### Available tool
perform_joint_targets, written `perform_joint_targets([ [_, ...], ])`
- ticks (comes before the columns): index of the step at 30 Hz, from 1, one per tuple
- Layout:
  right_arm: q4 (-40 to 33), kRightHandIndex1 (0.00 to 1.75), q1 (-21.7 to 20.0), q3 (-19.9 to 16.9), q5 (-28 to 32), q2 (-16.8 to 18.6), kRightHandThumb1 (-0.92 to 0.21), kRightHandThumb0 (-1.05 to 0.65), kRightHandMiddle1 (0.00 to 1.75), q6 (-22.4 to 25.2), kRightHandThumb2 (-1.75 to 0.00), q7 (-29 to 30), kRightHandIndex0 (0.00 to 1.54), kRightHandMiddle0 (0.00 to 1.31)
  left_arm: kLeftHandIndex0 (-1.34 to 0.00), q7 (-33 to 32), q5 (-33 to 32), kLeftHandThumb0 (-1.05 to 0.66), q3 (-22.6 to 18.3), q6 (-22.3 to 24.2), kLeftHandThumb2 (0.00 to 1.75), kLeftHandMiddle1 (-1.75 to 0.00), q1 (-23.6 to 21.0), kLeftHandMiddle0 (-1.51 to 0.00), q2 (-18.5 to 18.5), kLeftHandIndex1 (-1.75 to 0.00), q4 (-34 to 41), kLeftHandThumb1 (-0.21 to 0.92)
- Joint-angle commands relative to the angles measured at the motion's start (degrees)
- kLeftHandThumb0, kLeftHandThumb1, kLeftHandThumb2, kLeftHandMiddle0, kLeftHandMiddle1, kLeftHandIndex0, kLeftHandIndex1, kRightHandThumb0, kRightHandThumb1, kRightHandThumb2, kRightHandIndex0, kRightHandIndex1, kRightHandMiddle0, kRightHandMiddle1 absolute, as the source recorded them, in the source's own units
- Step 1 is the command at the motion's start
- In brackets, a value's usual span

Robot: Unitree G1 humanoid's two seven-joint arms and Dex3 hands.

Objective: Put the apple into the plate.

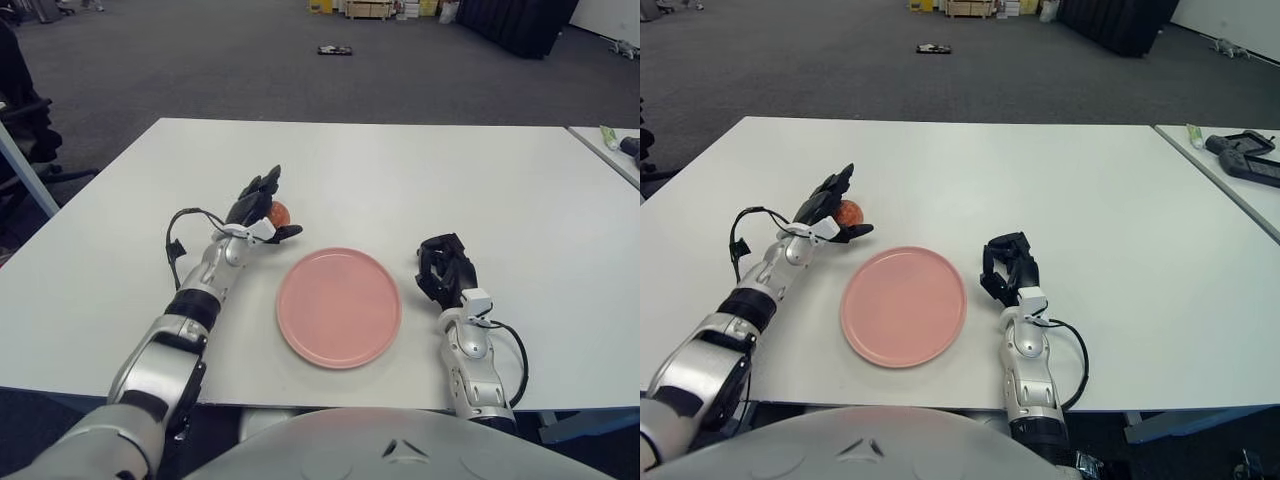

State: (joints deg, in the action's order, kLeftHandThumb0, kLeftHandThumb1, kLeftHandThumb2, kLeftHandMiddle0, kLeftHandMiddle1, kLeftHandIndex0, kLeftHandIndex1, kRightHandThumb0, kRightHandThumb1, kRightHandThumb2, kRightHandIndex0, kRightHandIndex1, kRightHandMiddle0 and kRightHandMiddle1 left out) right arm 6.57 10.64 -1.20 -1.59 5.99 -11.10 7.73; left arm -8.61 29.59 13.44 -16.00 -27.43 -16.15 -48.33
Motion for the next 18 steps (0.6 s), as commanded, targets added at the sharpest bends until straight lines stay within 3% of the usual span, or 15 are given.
perform_joint_targets([
  [1, 1.3, 1.29, 1.1, -0.5, 0.3, 0.2, -0.74, -0.37, 1.75, 2.0, -0.77, 0.5, 0.54, 0.3, 0.0, 0.6, 0.6, -0.99, 1.1, 0.9, 0.56, 0.0, -2.4, 0.0, -1.1, 0.0, -3.3, 0.64],
  [18, -0.6, 1.29, 2.0, -0.5, 1.1, 0.3, -0.71, -0.38, 1.75, 2.3, -0.81, 0.0, 0.57, 0.32, -0.02, -0.7, 0.3, -0.97, 3.3, 2.4, 0.61, 0.0, -5.8, 0.0, -1.8, -0.01, -16.2, 0.72],
])
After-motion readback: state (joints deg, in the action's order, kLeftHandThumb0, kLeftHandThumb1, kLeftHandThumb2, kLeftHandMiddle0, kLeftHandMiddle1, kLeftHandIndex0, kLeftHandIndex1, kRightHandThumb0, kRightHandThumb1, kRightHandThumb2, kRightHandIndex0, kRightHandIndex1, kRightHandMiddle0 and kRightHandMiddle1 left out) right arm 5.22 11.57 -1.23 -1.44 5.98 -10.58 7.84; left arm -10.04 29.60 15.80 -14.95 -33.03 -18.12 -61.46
